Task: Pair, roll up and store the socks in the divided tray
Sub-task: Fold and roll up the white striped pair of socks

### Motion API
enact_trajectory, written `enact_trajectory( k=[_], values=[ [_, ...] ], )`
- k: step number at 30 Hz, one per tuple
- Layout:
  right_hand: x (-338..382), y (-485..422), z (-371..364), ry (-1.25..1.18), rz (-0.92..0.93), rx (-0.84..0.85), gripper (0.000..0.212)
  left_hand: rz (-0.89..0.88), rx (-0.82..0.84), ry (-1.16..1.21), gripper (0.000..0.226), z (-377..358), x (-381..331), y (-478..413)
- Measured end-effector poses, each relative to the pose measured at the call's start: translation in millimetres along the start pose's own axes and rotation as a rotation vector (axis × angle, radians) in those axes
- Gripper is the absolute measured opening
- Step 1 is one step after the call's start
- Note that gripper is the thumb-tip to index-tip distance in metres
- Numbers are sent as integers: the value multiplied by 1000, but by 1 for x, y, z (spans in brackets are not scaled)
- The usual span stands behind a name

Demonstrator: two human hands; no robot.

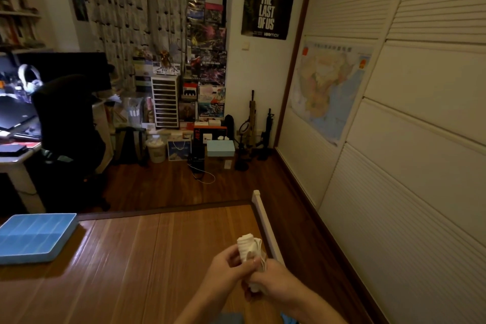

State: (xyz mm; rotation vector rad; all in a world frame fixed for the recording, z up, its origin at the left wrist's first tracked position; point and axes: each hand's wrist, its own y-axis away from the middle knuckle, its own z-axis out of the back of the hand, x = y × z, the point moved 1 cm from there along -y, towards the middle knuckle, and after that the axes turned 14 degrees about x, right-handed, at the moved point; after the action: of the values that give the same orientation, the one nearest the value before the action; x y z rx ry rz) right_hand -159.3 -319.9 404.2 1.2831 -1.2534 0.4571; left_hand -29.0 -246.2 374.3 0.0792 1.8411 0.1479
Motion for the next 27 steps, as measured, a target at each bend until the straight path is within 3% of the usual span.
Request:
enact_trajectory(
  k=[9, 13, 16, 20, 24, 27],
  values=[
    [-11, -3, -8, 118, 5, -230, 29, -35, -70, 133, 39, 2, 11, -12],
    [-19, 3, -12, 218, -12, -326, 47, 11, -89, 330, 46, 18, 24, -13],
    [-30, 6, -14, 278, 46, -361, 75, 67, -84, 466, 46, 23, 32, -15],
    [-42, 14, -13, 490, 189, -227, 112, 162, 120, 565, 42, 24, 34, -10],
    [-46, 22, -7, 763, 212, -219, 116, 243, 343, 522, 32, 15, 34, -3],
    [-50, 29, -1, 779, 211, -235, 116, 292, 462, 474, 28, 7, 31, -2]
  ],
)
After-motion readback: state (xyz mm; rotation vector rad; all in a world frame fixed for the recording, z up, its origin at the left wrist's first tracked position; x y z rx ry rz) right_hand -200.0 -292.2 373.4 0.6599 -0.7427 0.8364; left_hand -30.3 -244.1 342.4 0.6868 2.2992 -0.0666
